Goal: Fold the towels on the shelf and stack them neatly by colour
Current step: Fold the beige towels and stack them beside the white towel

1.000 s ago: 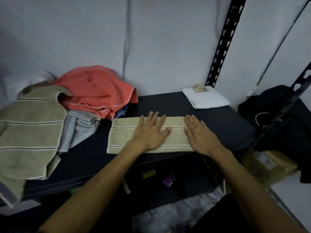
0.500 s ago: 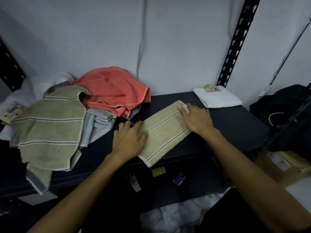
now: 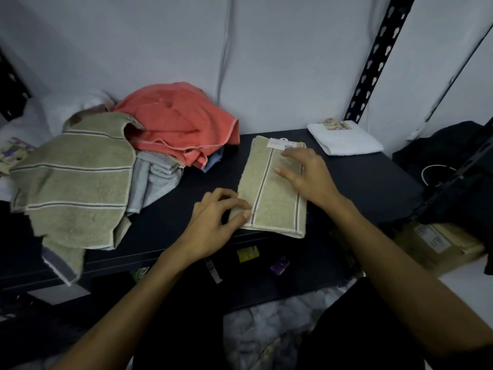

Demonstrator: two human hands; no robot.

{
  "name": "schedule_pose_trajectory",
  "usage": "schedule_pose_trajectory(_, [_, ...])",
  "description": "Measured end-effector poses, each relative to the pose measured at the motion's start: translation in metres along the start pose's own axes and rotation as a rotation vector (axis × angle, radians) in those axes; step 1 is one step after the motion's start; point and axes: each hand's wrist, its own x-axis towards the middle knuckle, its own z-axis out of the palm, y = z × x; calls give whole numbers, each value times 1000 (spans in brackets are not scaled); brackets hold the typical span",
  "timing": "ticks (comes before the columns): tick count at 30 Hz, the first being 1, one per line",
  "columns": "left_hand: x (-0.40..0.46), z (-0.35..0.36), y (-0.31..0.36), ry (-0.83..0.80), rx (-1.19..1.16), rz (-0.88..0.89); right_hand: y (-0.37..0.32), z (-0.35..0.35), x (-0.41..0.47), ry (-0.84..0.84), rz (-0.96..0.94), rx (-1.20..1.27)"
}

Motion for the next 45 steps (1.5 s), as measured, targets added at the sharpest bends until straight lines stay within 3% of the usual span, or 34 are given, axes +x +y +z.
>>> schedule_pose_trajectory(4, [-12,-4,-8,-120,167,149,-25,-20,-95,-96,-62,177])
schedule_pose_trajectory(6, [-14,1,-9,-55,226,202,-22,-23,-127,-189,-80,216])
schedule_pose_trajectory(8, [-15,6,-7,-3,228,238,-13,-19,-142,-238,-152,63])
schedule_pose_trajectory(11, [-16,8,-6,30,211,267,-1,-7,-141,-114,-253,-129])
schedule_pose_trajectory(16, [-23,1,-5,98,127,274,-14,-11,-132,61,-241,-82])
schedule_pose_trajectory(20, [-28,-8,1,124,123,320,-29,-28,-135,71,-80,94])
schedule_pose_trajectory(27, [-20,-23,31,98,62,402,-48,-61,-114,70,23,391])
schedule_pose_trajectory(31, [-14,-37,41,172,-91,310,-45,-72,-112,14,39,429])
schedule_pose_trajectory(35, [-2,-51,48,114,-151,237,-41,-75,-111,-60,48,429])
schedule_pose_trajectory(42, [36,-72,58,-45,-484,55,-47,-88,-74,35,61,491])
schedule_pose_trajectory(45, [73,-69,50,-28,-582,-29,-34,-78,-37,79,137,495])
